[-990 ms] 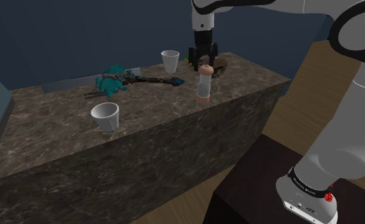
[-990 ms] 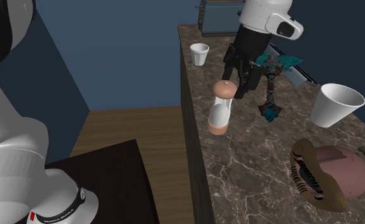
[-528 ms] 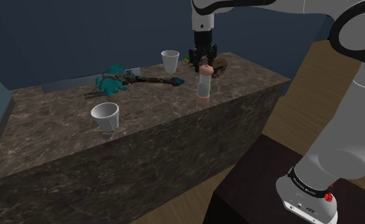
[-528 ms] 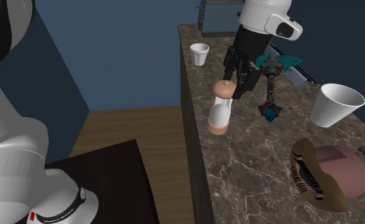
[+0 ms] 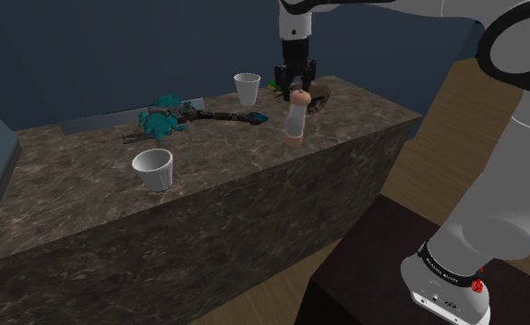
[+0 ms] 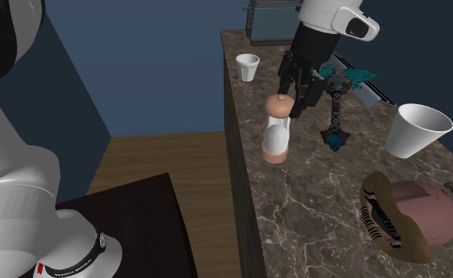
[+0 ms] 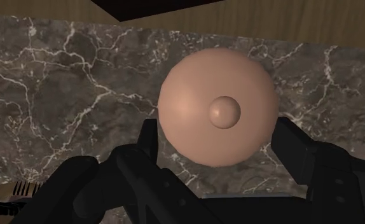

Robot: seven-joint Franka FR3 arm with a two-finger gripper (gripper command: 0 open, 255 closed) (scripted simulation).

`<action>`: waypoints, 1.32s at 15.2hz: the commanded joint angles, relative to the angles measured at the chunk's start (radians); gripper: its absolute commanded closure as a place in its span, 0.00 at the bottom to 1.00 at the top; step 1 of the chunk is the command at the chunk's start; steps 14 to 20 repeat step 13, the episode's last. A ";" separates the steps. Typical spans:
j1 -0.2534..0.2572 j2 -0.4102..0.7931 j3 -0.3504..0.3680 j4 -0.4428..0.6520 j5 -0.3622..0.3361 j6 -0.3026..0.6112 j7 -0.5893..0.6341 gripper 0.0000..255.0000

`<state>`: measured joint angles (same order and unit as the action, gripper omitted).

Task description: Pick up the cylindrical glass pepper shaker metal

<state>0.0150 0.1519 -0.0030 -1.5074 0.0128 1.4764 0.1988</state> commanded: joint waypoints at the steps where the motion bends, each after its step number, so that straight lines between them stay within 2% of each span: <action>1: 0.000 0.004 0.000 0.034 0.000 -0.030 0.000 1.00; 11: 0.000 0.051 0.000 0.236 0.001 -0.185 0.002 1.00; 20: 0.000 0.052 0.000 0.239 0.001 -0.187 0.002 1.00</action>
